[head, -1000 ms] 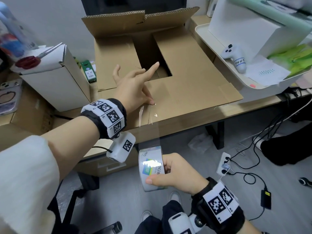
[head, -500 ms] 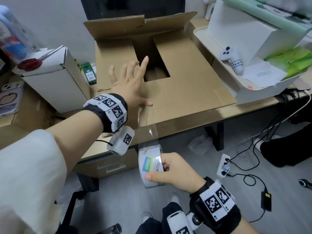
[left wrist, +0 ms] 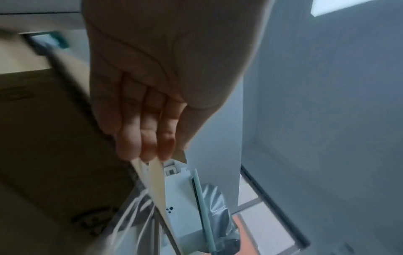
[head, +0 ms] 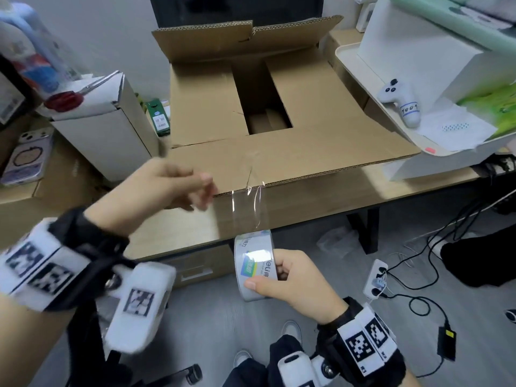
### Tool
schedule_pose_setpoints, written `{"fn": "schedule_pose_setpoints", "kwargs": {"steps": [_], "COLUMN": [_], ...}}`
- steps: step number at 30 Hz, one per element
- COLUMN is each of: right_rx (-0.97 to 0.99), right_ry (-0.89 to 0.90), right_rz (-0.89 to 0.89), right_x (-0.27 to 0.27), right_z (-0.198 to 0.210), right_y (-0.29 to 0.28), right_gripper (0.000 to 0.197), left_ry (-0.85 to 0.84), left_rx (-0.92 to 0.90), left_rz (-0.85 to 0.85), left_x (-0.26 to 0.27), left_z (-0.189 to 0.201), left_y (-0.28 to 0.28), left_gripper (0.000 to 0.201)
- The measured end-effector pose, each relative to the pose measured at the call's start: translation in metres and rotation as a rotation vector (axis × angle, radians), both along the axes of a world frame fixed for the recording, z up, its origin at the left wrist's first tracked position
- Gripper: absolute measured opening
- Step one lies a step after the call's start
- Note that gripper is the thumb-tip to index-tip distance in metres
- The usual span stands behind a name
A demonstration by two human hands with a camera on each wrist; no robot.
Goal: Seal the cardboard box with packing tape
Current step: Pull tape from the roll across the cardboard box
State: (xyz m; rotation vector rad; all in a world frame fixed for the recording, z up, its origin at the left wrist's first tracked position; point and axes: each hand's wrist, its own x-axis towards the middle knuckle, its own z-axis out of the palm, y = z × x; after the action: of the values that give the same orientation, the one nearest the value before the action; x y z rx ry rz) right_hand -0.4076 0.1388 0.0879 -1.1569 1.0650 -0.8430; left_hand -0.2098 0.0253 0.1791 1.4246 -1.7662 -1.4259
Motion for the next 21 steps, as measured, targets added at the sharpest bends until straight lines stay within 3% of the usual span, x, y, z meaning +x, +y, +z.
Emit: {"fn": "schedule_pose_setpoints", "kwargs": {"steps": [4,6,7,10,13,17,21], "right_rx": [0.019,0.018,0.013,0.017,0.022,0.016,0.002], "right_ry": [-0.008,-0.013,-0.021,-0.06,-0.072,-0.13,-0.224], "right_rz": [-0.007,0.001,0.007,0.015,0.029,0.026,-0.005], "right_x": [0.001,0.002,0.001,0.002,0.002,-0.002,-0.002], "right_z": [0.001,0.003,0.005,0.011,0.016,0.03,0.041], "right_y": [-0.002,-0.002,-0.002,-0.002,-0.001,-0.004,-0.011], "right_gripper": [0.01,0.009,0.009,0.006,0.004,0.012,0.021], "left_ry": [-0.089,-0.015,0.111,0.639,0.858,0.855,0.864], "left_rx": [0.328,0.433,0.475,0.653,0.678,0.633,0.608], "left_rz": [-0.146,-0.089,-0.02,0.238,0.35,0.441,0.462], "left_x": [0.02,0.014,0.007,-0.016,-0.03,-0.036,-0.038], "left_z": [-0.033,-0.05,-0.058,-0.067,-0.075,-0.085,-0.086], "left_y": [0.022,0.021,0.017,0.007,0.002,0.006,0.008], "left_gripper": [0.088,0.103,0.094,0.037,0.019,0.02,0.057]}}
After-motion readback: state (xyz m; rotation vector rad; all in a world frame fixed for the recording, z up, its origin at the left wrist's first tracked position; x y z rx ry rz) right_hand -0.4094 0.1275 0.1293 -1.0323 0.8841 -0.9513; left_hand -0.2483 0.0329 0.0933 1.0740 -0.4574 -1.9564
